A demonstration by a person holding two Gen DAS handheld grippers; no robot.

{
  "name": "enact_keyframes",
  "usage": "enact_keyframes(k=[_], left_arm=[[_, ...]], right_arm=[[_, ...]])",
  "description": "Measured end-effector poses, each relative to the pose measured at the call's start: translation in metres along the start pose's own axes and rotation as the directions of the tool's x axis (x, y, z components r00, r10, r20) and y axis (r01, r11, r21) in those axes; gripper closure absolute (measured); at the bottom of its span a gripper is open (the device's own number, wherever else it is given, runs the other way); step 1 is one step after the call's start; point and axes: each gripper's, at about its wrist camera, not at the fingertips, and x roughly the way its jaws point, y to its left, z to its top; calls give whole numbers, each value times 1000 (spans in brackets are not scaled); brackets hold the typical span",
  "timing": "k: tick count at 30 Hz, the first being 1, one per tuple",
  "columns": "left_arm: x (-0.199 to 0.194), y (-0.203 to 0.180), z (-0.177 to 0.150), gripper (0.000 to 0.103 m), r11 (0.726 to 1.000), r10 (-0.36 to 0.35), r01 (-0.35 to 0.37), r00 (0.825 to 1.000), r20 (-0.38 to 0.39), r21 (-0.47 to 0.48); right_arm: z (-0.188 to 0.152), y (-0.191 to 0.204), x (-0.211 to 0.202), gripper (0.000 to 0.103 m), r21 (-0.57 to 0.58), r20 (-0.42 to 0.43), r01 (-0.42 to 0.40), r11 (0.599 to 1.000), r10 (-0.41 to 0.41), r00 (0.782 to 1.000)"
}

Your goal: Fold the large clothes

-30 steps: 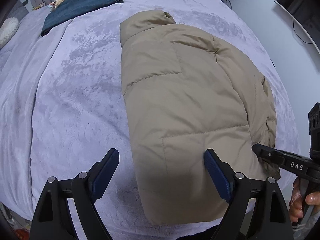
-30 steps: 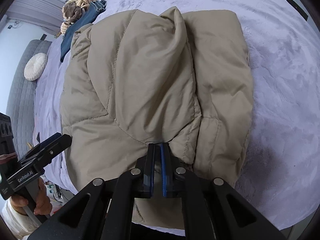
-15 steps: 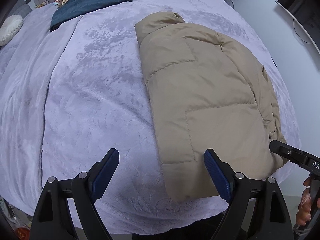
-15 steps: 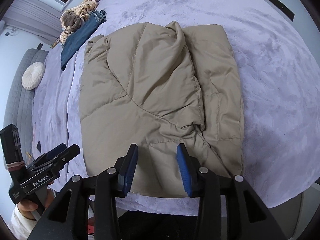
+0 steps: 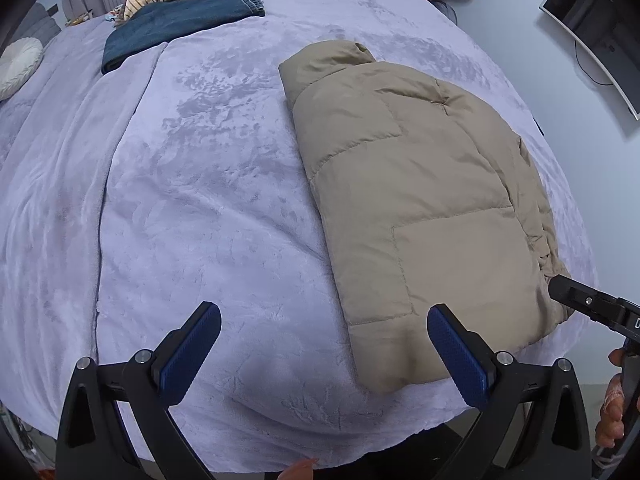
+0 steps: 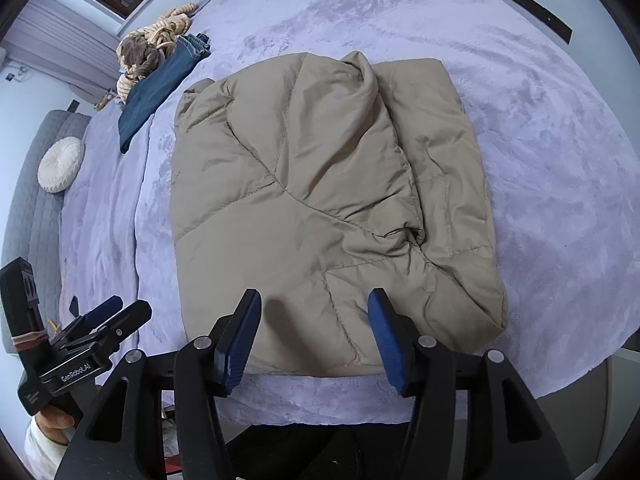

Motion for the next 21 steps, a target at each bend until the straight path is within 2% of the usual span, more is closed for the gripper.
enact_keyframes(k=[1,4,15,17,21], left_arm=[[-1,1,1,0,1000,-2,2,1000,1,0],[-1,2,3,0,1000,-3,3,1000,4,3],[18,2,29,0,998,-17,16,1000,-12,-61],[26,4,37,0,995,-39,37,999,-20,-90],[50,9,53,0,979,-140,132,989,-43,-152]], right_arm=[[0,0,-3,29,2,12,0,1000,-1,1000],[4,-1,-12,20,12,50,2,1000,-3,999],[47,-40,-18,18,42,48,-4,999,2,999],[60,-51,-13,18,46,29,-13,999,12,1000],[86,-80,1,18,68,5,-58,996,58,998]])
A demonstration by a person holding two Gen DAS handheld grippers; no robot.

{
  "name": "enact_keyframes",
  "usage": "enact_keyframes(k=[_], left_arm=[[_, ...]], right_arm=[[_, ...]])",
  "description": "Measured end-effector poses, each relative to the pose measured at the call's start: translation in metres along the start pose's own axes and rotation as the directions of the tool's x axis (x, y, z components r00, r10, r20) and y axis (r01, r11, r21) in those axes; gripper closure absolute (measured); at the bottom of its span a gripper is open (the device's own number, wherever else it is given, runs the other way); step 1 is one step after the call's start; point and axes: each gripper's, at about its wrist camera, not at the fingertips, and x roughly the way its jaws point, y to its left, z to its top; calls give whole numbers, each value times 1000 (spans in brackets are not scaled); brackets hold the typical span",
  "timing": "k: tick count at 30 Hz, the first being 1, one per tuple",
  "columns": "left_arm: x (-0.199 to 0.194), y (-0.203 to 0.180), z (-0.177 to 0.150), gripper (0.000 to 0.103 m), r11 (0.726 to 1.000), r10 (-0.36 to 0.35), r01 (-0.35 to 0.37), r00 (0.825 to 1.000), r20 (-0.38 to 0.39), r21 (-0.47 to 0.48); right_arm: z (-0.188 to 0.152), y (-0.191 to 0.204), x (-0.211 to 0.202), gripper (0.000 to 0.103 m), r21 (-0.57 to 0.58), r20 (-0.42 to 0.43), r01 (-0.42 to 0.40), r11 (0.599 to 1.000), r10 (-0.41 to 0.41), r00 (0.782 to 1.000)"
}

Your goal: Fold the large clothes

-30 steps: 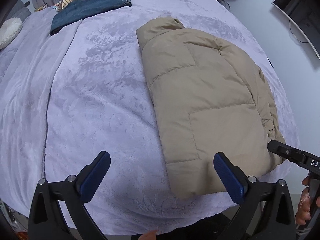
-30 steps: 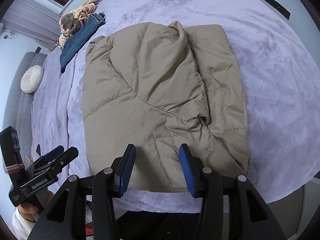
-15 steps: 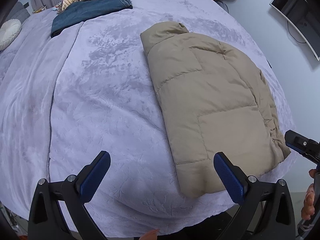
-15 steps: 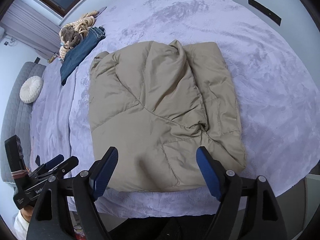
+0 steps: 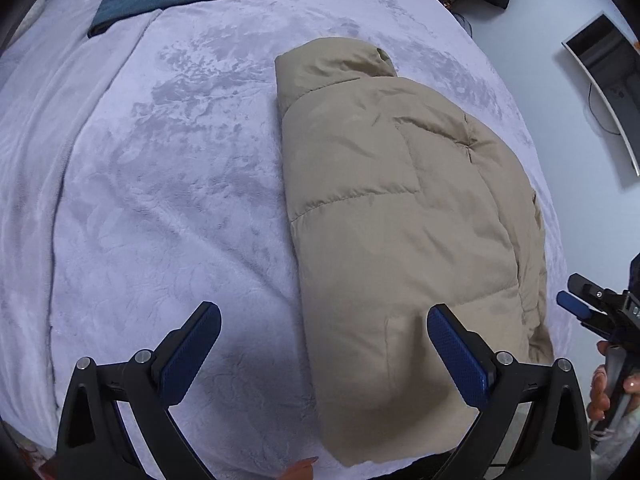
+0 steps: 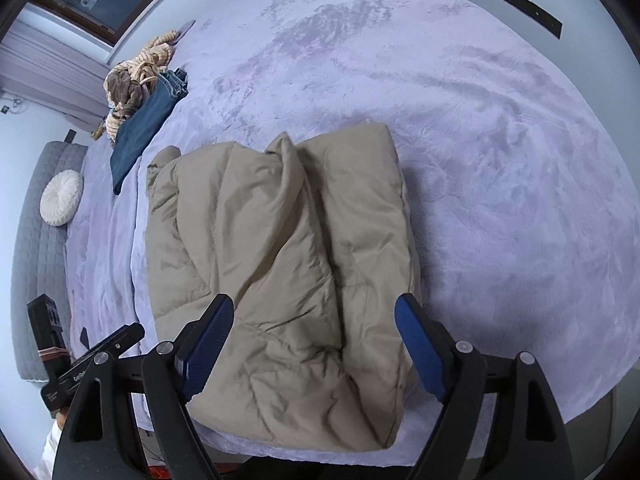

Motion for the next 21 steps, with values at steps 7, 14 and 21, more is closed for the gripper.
enact_keyframes(k=[7,14,21], left_arm=[[50,13,21,0,965,-247,238,967,-66,-111],[75,12,36,0,931,-337,319,938,-80,-178],[89,3,48,0,921,-347,319,933,-98,-224]], right_arm=[[38,-59,44,17,84,-70,-145,986,151,986],[46,-87,99,17,256,-134,-357,899,398,907],[58,-54,88,0,171,-168,-517,839,542,823]])
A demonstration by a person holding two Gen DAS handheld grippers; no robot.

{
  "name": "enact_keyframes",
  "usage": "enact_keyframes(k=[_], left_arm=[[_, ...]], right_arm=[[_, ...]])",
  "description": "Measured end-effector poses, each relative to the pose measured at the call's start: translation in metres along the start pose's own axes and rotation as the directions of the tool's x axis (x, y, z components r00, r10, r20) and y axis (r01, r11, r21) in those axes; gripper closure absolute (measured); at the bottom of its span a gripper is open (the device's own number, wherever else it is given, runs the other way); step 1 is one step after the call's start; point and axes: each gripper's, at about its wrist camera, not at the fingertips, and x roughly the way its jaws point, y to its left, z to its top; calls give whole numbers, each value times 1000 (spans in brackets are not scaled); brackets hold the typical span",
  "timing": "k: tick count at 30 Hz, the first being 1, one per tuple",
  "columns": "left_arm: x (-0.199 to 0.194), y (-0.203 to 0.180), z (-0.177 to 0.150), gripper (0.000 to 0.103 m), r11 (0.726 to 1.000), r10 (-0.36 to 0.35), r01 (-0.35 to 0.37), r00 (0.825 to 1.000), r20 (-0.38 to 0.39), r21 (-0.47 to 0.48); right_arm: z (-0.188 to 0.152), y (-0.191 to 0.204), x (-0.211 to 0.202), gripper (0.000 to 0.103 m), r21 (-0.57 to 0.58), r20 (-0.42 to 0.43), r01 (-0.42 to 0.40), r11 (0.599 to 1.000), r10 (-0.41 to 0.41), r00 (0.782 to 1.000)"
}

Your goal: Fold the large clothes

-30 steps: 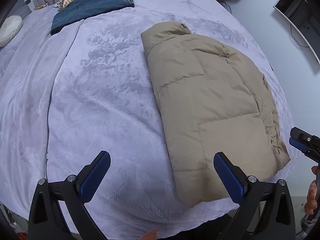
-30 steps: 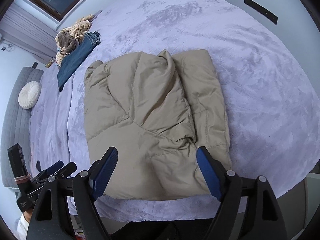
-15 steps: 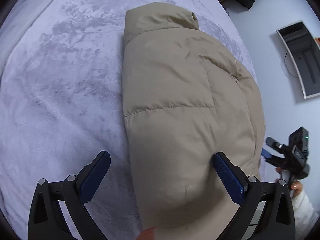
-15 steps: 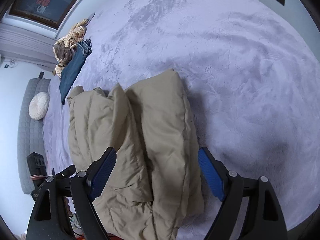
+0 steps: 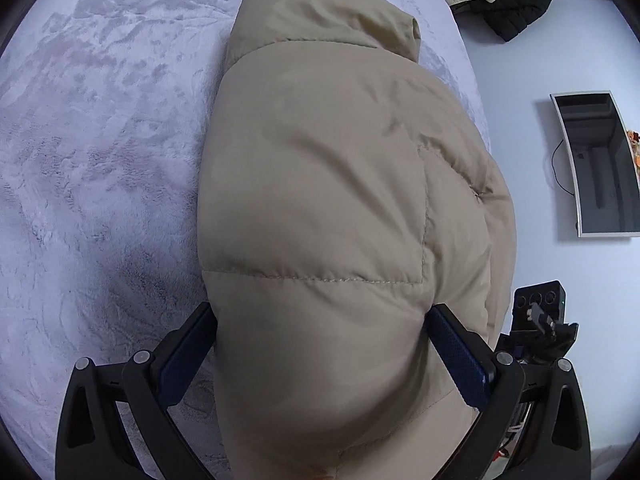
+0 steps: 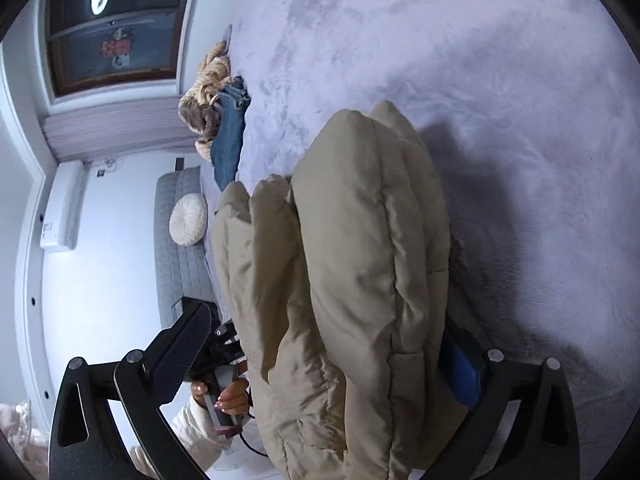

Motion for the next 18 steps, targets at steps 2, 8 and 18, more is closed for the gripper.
enact_keyframes(k=[2,8,18], left_arm=[[5,-1,2,0,1000,-3,3,1000,-5,1],[29,-1,10,0,998,-56,56,998,-26,-10],[29,-24,23,27,996,-77,77,997,-1,43]], right_arm=[[5,7,14,0,-87,-70,111,990,-117,991],[26,2,58,0,-121,-171,119,986,-139,975],[26,11,77,7,-34,-160,211,977,-214,964]])
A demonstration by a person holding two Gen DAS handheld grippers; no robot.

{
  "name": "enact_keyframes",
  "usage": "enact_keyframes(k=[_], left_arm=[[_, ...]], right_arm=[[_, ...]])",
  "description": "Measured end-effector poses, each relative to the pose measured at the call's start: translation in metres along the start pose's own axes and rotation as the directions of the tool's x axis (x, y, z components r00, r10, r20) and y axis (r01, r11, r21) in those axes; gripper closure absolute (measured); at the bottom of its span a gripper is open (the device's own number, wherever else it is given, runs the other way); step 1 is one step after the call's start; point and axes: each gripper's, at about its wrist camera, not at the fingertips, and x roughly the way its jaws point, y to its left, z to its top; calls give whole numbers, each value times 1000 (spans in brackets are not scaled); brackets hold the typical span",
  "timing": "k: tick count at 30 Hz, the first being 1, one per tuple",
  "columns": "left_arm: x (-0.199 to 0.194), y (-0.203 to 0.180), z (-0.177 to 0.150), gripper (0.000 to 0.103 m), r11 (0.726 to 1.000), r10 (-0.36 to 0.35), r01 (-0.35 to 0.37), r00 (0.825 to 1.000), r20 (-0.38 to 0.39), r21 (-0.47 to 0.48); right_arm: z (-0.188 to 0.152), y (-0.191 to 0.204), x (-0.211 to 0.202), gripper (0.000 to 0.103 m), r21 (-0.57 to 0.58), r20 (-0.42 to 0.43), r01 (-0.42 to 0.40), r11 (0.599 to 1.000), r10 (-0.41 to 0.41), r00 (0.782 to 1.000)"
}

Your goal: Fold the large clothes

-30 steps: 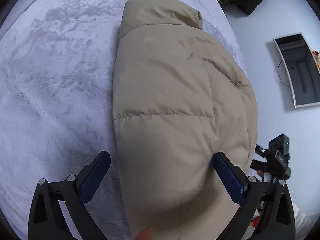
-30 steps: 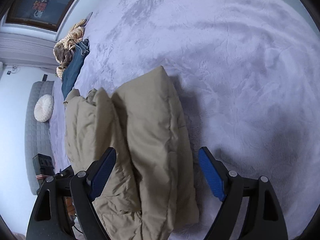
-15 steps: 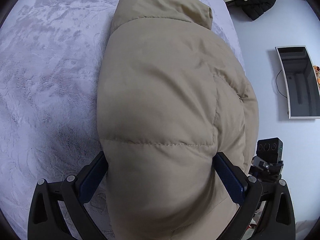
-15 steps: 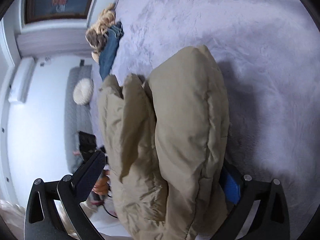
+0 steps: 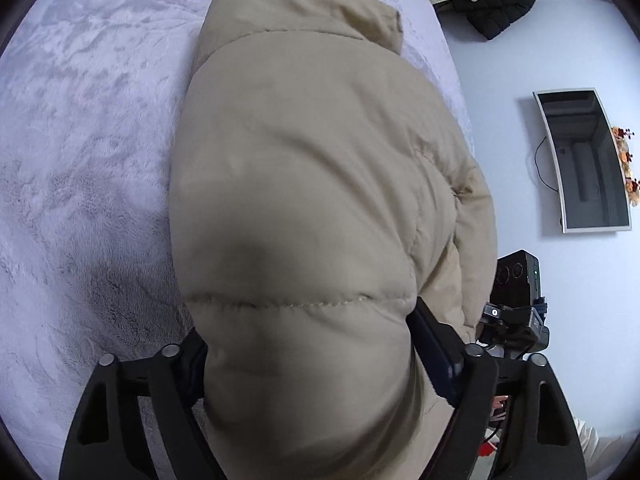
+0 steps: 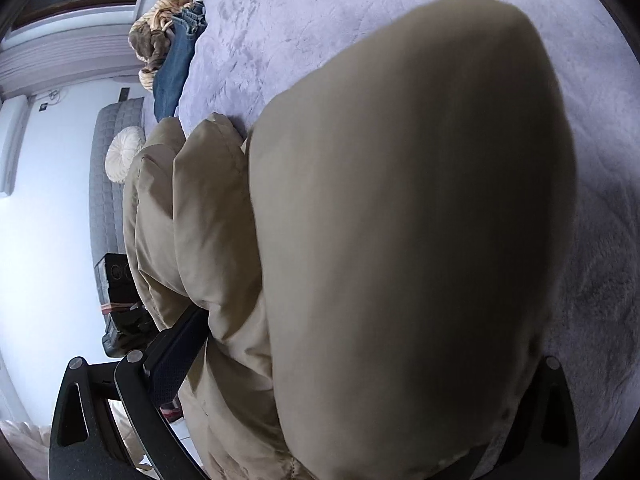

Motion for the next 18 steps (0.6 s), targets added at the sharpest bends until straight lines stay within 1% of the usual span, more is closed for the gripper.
enact_keyframes(k=[1,2,4,6,8,11,15,18], left_arm=[[-4,-2,2,29,1000,-13,13,1000,-2,9],[-9,-2,4,33,1000,-27,27,1000,-5,11],[-18,-5,10,35,999,-44,45,999,-12,28],[-34,-10,21,35,996,-54,54,999,-5,67],[-54,-7,32,35,994,-64,62,998,14,91],[-93,1,45,35,992,-59,50,996,71,114],[-138,25,65,35,993,-8,-10,988,156,114],[-161,52,89,35,993,55,-76,974,222,85]], right_arm=[[-3,4,-2,18,8,16,6,1000,-6,1000],[-6,10,-5,24,14,34,7,1000,-7,999],[-12,25,-9,42,14,65,4,1000,-5,998],[-19,48,-11,51,-14,87,4,1000,-2,996],[-22,71,-9,52,-40,101,-4,999,8,995],[-17,108,9,52,-76,108,-27,997,36,994],[10,162,56,52,-137,90,-55,989,68,994],[32,191,98,52,-163,71,-80,983,92,993]])
